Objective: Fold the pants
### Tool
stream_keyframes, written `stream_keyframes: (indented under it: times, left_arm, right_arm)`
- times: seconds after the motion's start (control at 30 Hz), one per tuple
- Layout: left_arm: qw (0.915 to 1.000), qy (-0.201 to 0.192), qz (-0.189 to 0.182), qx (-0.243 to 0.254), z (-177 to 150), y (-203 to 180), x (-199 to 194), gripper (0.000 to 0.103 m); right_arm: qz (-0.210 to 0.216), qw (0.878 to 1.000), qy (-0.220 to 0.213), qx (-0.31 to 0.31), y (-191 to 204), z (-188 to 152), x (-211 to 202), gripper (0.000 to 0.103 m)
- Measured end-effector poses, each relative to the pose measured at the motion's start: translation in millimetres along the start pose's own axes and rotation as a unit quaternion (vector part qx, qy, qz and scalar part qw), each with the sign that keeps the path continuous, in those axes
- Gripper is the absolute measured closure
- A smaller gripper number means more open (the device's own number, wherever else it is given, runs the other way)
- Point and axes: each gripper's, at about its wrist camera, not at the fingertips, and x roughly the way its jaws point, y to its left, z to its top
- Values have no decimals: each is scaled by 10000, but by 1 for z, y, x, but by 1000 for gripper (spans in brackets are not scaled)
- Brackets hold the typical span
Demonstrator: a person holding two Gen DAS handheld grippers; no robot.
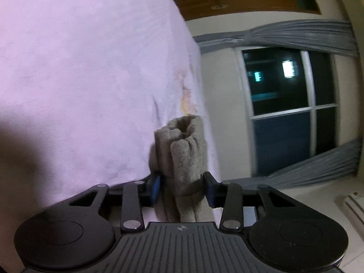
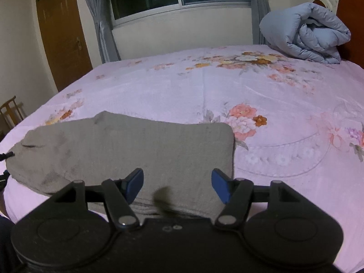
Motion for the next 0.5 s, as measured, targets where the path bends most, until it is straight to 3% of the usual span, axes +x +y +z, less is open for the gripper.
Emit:
stream_keyframes:
  times: [0.13,0.27,0.5]
  left_arm:
    - [9994,-79,-194,-269,-13,-1,1,62]
    - [9997,-81,-178,-164,-24,0,0,62]
    - [9976,52,587,373,-9,-25,36,60]
  right_arm:
    - [-19,10000,37,-41,5,0,4,44]
    - [-25,10000,52,1,7,-1,8,44]
    - [-35,9999,117,-109,9,-2,11,44]
